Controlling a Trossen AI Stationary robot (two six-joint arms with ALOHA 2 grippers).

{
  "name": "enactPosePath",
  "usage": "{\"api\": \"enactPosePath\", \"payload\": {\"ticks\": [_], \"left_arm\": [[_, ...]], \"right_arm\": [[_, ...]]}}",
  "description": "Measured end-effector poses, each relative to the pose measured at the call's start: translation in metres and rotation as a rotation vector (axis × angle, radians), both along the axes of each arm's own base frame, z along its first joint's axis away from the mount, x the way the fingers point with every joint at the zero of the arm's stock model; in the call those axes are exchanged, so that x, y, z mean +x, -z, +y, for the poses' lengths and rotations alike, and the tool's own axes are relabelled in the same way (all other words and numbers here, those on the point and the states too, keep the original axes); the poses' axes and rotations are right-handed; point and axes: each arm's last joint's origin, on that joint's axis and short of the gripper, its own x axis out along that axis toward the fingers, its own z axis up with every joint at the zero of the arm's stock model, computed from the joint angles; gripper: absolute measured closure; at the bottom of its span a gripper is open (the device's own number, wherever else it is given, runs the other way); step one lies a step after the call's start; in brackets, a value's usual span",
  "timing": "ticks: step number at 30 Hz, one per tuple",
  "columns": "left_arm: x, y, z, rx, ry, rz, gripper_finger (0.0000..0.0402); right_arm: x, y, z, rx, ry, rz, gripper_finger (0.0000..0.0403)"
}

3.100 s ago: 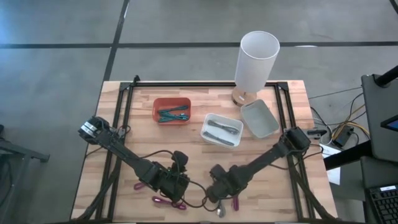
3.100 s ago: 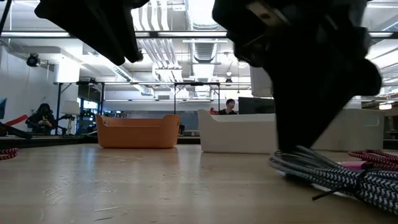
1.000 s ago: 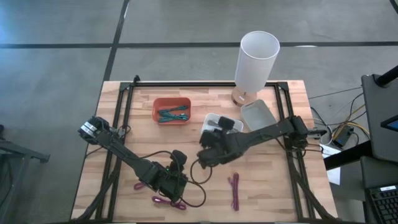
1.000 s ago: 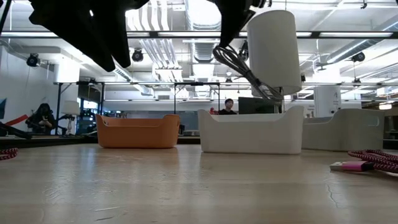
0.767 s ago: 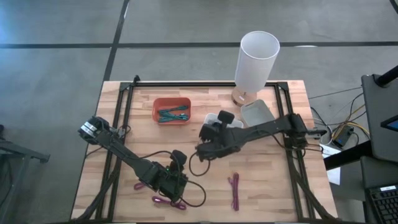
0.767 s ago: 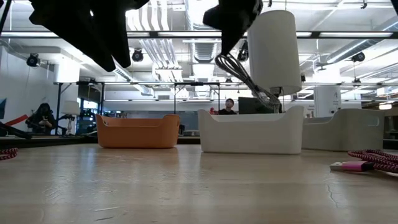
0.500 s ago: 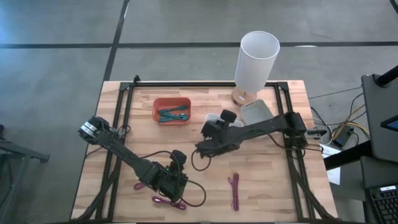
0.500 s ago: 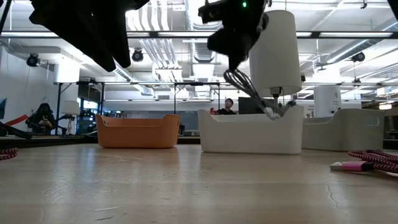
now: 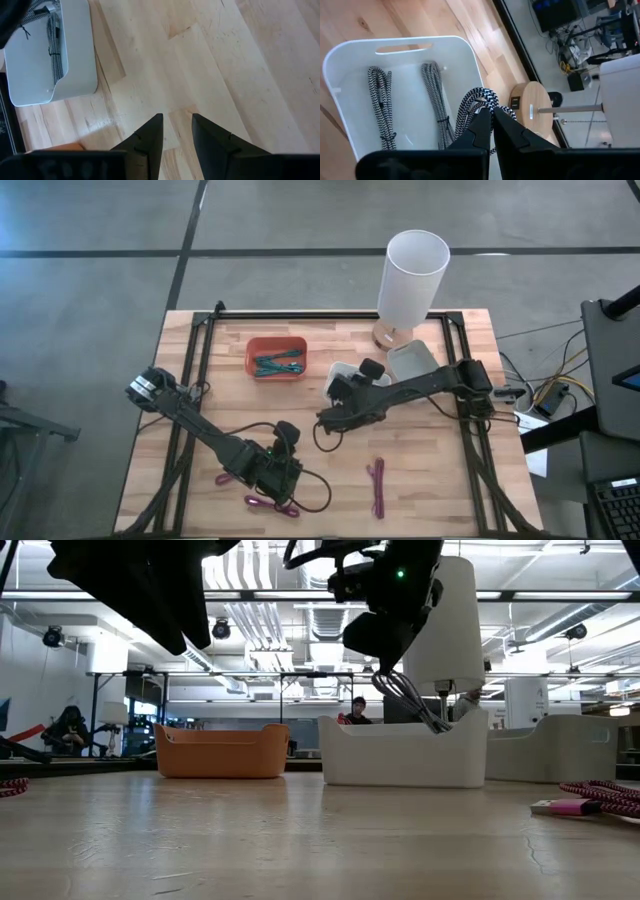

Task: Pick & Place USB Port
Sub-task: Put the white charger cable into the white bin, then put the bottom right pink charger cable into the gray bin

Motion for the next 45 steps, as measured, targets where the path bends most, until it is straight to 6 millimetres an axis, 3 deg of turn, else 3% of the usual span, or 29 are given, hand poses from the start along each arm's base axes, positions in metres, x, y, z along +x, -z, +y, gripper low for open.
{"api": "enactPosePath", "payload": {"ticks": [5, 21, 37, 45], "left_arm": [[0.000, 0.000, 0.000, 0.000, 0.000, 0.000, 0.0287], [0.000, 0.000, 0.000, 0.000, 0.000, 0.000, 0.0287], [0.000, 0.000, 0.000, 0.000, 0.000, 0.000, 0.0287], [0.000, 0.000, 0.000, 0.000, 0.000, 0.000, 0.0287]], "right_arm": [[-0.001, 0.007, -0.005, 0.052, 0.030, 0.005, 0.0387], [0.001, 0.018, -0.008, 0.157, 0.081, -0.037, 0.0308], [0.017, -0.029, 0.017, 0.304, -0.008, -0.166, 0.0280], [0.013, -0.047, 0.037, 0.376, -0.005, -0.204, 0.0280]]}}
